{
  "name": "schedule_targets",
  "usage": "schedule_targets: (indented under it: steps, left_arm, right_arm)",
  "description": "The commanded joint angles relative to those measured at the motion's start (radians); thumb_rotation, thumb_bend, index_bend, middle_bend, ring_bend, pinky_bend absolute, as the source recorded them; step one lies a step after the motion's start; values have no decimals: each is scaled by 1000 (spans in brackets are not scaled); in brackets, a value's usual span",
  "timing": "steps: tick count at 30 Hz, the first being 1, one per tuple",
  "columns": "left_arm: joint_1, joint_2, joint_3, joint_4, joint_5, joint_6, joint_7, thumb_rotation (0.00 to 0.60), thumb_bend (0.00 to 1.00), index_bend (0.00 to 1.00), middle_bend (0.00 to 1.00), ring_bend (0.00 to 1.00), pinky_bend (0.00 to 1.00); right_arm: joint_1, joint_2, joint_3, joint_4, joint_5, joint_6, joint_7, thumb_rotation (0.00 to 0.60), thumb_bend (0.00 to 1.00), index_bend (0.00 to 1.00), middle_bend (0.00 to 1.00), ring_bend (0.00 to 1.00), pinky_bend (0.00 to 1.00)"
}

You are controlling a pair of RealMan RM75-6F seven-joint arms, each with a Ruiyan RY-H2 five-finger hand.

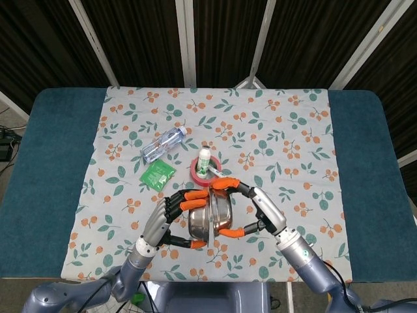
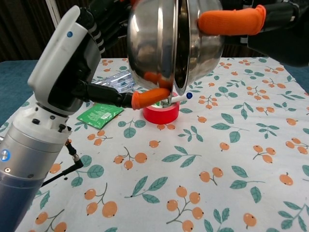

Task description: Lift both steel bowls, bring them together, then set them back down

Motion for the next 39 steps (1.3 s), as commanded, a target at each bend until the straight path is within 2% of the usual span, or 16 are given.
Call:
schedule_targets:
  steps: [1,5,10,18,22,29,39]
  left_arm:
    - [-17,-16,-9,14,5,2,17,600,0,221,183,240,327]
    - [-31,-35,-7,18,10,7,27,600,0,221,183,240,327]
    - [-32,-29,21,20,39,20,92,600,0,221,185,239,327]
    - [17,98,52,-67,47,67,144,600,0,225,183,240,327]
    - [41,203,66,-174,58,72,216,600,0,225,182,240,327]
    - [75,437,76,-367,51,16,381,600,0,226,182,240,326]
    - [121,686,118,-586,38,-123,634,600,0,221,184,240,325]
  right_arm:
    - [0,-2,-10,-6,-13,-1,1,600,169,560,313,492,509]
    - [0,-8,-28,-13,-30,-4,-9,600,169,560,313,491,509]
    - [-1,-8,-32,-20,-36,6,-5,600,169,560,313,491,509]
    - [-27,67,-11,12,-23,52,49,600,169,560,313,492,509]
    - [-31,119,-1,31,-8,49,71,600,170,560,313,491,509]
    - [-30,200,8,43,78,2,-88,600,171,561,313,492,509]
    - [-46,182,-20,78,134,10,-442,600,176,579,313,492,509]
